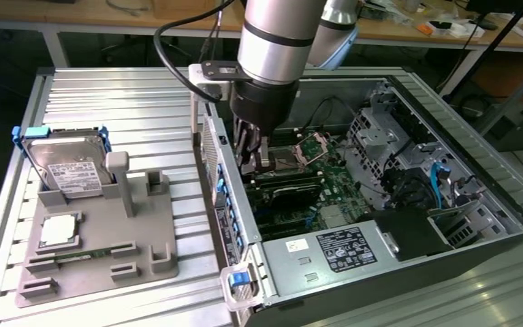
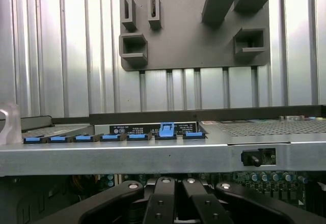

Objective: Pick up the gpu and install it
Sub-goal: 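Press down on the gpu until it lock into place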

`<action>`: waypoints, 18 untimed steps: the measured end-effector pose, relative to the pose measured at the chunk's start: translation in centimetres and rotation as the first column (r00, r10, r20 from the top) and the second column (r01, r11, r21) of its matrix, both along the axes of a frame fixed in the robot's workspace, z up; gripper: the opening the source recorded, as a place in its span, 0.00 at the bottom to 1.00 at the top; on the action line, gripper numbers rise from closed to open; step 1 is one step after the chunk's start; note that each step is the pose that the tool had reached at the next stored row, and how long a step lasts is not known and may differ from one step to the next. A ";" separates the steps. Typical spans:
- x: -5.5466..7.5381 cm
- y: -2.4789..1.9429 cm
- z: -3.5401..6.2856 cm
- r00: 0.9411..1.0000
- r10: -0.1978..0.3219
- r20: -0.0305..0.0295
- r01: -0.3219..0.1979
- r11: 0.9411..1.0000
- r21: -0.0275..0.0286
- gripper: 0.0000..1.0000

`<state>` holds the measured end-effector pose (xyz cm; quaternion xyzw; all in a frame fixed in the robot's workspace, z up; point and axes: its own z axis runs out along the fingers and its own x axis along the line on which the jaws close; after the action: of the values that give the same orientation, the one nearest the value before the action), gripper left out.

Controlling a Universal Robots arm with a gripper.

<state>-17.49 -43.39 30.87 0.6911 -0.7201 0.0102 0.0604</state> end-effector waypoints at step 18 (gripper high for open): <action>-0.2 0.00 -0.40 1.000 0.000 -0.014 0.000 1.000 0.001 0.11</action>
<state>-17.65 -43.39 30.47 0.6911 -0.7198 0.0049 0.0651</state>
